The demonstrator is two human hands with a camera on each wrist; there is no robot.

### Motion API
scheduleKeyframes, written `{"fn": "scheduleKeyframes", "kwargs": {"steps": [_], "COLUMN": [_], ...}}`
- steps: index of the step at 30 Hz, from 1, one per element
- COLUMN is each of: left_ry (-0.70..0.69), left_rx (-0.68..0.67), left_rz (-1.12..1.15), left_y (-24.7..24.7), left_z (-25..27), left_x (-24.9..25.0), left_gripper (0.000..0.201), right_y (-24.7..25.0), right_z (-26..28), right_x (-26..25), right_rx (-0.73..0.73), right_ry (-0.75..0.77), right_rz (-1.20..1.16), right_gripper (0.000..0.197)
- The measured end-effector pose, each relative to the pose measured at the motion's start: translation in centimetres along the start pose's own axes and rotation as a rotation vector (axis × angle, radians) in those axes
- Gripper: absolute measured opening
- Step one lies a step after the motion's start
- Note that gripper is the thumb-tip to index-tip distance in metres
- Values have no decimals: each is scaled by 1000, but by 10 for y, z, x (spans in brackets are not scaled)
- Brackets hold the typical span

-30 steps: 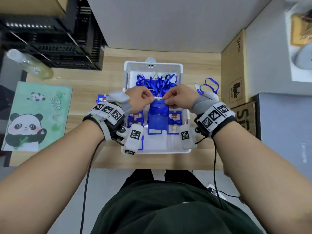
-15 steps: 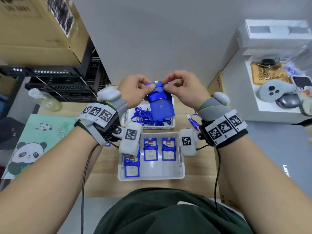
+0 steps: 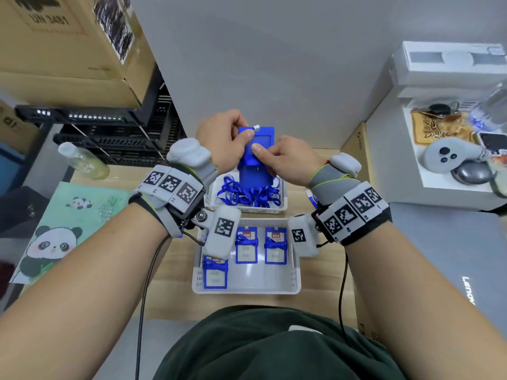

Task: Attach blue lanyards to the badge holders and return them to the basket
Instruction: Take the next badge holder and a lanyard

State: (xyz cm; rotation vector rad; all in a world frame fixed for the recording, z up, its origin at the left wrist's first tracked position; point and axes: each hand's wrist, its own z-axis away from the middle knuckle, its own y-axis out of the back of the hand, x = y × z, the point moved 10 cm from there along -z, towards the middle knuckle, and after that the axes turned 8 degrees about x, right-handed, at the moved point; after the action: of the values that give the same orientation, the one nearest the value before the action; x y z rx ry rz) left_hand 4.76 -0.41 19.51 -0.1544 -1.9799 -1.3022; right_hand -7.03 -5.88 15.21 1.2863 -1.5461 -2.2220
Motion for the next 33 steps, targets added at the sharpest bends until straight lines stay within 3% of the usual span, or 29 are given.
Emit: {"fn": "scheduleKeyframes", "kwargs": {"steps": [9,14,17,21,25,29,33], "left_ry": [-15,-58,-66,-85,-120,-135,-115], "left_rx": [17,-49,-139,-237,-333,-405,-368], "left_rz": [-60,-18,48,84,85,90,28], "left_y": [9,2,-7,-14,-23,-30,-27], "left_z": [-1,-1,0,0,0,4,4], "left_x": [-4,2,9,18,24,26,21], "left_gripper": [10,9,5,5,9,12,17], "right_y": [11,14,16,36,21,5,12], "right_z": [9,12,9,-2,2,4,-4], "right_x": [39,64,58,42,20,15,21], "right_rx": [-46,-104,-117,28,-111,-159,-55], "right_ry": [-160,-221,-172,-93,-87,-85,-72], "right_rz": [38,59,-25,-278,-615,-683,-679], "right_gripper": [73,53,43,31,35,33,37]}}
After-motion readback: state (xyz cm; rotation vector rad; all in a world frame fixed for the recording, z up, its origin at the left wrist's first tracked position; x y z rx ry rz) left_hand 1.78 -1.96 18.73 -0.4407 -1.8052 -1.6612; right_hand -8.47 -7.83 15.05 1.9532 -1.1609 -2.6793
